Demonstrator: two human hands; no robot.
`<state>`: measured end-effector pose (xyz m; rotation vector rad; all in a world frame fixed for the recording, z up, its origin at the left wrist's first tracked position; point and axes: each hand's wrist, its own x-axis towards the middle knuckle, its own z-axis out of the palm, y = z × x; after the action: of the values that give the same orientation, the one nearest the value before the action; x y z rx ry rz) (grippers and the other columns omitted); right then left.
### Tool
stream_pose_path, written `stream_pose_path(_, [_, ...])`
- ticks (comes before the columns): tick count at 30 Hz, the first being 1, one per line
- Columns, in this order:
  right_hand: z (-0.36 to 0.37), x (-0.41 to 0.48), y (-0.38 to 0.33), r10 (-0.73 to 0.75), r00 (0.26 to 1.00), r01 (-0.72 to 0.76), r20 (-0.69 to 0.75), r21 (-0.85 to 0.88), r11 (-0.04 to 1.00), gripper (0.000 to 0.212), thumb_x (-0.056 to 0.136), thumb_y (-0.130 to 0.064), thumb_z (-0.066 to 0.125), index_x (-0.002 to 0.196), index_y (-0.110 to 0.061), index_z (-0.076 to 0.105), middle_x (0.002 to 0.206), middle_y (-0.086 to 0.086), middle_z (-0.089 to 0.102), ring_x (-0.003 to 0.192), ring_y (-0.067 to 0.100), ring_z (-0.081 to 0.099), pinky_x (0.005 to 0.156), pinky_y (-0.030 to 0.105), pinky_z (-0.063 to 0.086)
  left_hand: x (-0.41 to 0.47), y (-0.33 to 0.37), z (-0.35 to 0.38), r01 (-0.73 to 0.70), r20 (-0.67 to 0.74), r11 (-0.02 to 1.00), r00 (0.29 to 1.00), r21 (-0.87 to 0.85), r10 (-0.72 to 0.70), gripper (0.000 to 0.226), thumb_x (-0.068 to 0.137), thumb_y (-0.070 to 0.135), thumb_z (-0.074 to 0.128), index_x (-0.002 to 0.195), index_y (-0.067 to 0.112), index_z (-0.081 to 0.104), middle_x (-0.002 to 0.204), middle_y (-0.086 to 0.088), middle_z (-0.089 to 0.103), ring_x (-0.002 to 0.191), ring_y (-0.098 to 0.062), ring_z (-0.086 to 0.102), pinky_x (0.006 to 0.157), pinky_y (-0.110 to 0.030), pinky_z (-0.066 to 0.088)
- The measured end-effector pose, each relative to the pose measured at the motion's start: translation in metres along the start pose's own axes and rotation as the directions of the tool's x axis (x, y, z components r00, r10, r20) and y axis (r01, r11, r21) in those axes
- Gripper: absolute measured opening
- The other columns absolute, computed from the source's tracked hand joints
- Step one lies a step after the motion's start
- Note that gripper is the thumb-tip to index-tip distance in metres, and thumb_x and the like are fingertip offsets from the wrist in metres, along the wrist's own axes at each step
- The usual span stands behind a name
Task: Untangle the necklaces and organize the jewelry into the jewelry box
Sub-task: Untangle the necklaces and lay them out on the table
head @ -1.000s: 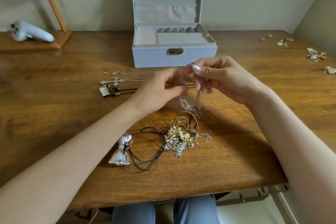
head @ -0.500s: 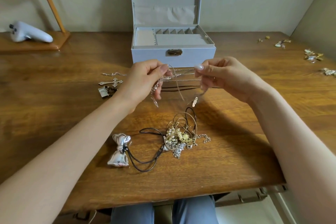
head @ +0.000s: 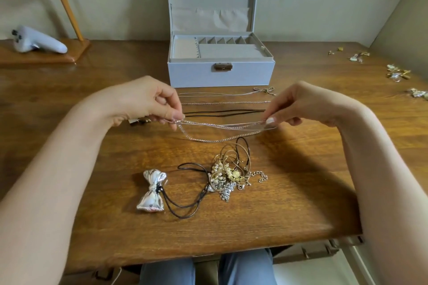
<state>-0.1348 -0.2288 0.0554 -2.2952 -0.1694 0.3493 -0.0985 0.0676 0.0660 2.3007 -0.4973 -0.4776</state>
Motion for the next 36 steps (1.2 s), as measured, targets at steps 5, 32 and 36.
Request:
stream_pose_path(5, [0.0, 0.006, 0.007, 0.11, 0.992, -0.112, -0.068, -0.024, 0.993, 0.004, 0.076, -0.001, 0.072, 0.077, -0.004, 0.073, 0.061, 0.007, 0.067, 0.048, 0.008, 0.06, 0.047, 0.016, 0.048, 0.004, -0.009, 0.001, 0.067, 0.002, 0.993, 0.998, 0.1, -0.068, 0.007, 0.075, 0.009, 0.074, 0.075, 0.009, 0.067, 0.062, 0.001, 0.068, 0.056, -0.002, 0.062, 0.053, -0.014, 0.048])
stream_pose_path(32, [-0.001, 0.0, 0.006, 0.116, 0.952, -0.178, -0.283, -0.204, 0.963, 0.021, 0.076, -0.03, 0.076, 0.079, -0.011, 0.066, 0.057, 0.01, 0.066, 0.042, 0.013, 0.052, 0.041, 0.019, 0.037, 0.0, -0.008, -0.003, 0.326, -0.09, 0.905, 0.945, 0.274, -0.313, 0.023, 0.079, 0.024, 0.073, 0.082, 0.004, 0.061, 0.059, -0.007, 0.07, 0.045, -0.008, 0.061, 0.054, -0.021, 0.046])
stream_pose_path(36, [0.0, 0.002, 0.005, 0.047, 0.942, -0.099, -0.332, -0.142, 0.985, 0.019, 0.08, -0.029, 0.074, 0.078, -0.011, 0.066, 0.055, 0.006, 0.065, 0.044, 0.013, 0.052, 0.044, 0.02, 0.038, 0.0, -0.012, -0.004, 0.308, -0.09, 0.925, 0.951, 0.222, -0.295, 0.014, 0.079, 0.008, 0.072, 0.08, 0.0, 0.061, 0.063, -0.013, 0.071, 0.056, -0.018, 0.066, 0.056, -0.023, 0.051])
